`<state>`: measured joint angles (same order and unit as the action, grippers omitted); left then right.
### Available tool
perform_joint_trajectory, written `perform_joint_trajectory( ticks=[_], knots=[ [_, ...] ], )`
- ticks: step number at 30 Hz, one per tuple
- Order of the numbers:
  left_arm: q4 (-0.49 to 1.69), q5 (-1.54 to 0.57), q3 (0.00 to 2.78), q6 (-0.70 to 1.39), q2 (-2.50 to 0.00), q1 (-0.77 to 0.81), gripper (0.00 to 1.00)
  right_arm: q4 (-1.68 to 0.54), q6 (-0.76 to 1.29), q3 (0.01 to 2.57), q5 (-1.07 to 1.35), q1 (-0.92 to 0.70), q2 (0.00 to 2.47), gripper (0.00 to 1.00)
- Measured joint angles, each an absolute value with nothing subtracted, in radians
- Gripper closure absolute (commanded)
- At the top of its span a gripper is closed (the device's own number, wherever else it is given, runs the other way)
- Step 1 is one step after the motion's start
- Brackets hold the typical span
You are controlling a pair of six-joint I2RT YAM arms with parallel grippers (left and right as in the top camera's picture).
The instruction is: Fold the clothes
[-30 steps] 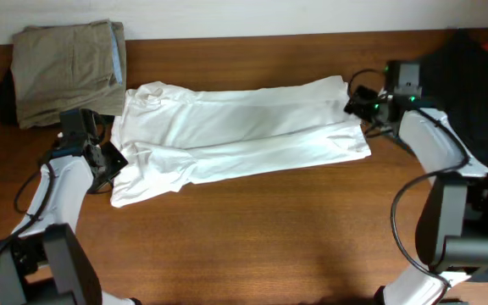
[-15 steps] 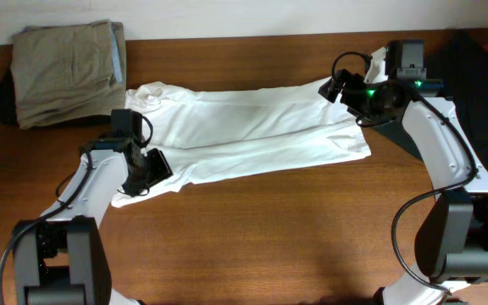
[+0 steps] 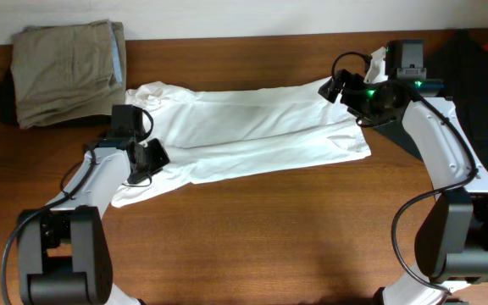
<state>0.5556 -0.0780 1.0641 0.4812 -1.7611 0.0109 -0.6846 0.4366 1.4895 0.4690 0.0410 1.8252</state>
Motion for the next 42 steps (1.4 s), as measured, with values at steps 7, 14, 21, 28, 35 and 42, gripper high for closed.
perform_joint_trajectory(
  ticks=[7,14,21,28,35,42],
  knots=[
    [0.315,-0.11,1.13,0.483,-1.762,0.011,0.96,-0.687,0.436,1.489,0.45,0.041,1.825,0.04],
    [0.123,-0.094,1.136,0.488,-1.83,0.011,0.01,-0.685,0.437,1.489,0.446,0.041,1.825,0.04],
    [0.554,-0.087,1.158,0.487,-1.634,0.025,0.9,-0.672,0.433,1.489,0.443,0.012,1.826,0.22],
    [0.601,-0.104,1.158,0.495,-1.826,0.1,0.99,-0.664,0.434,1.489,0.443,-0.047,1.826,0.24],
    [0.481,-0.093,1.156,0.521,-1.903,0.058,0.99,-0.658,0.434,1.489,0.442,-0.048,1.826,0.24],
    [0.341,-0.081,1.155,0.521,-1.903,0.059,0.99,-0.659,0.434,1.489,0.422,-0.048,1.826,0.24]
  ],
)
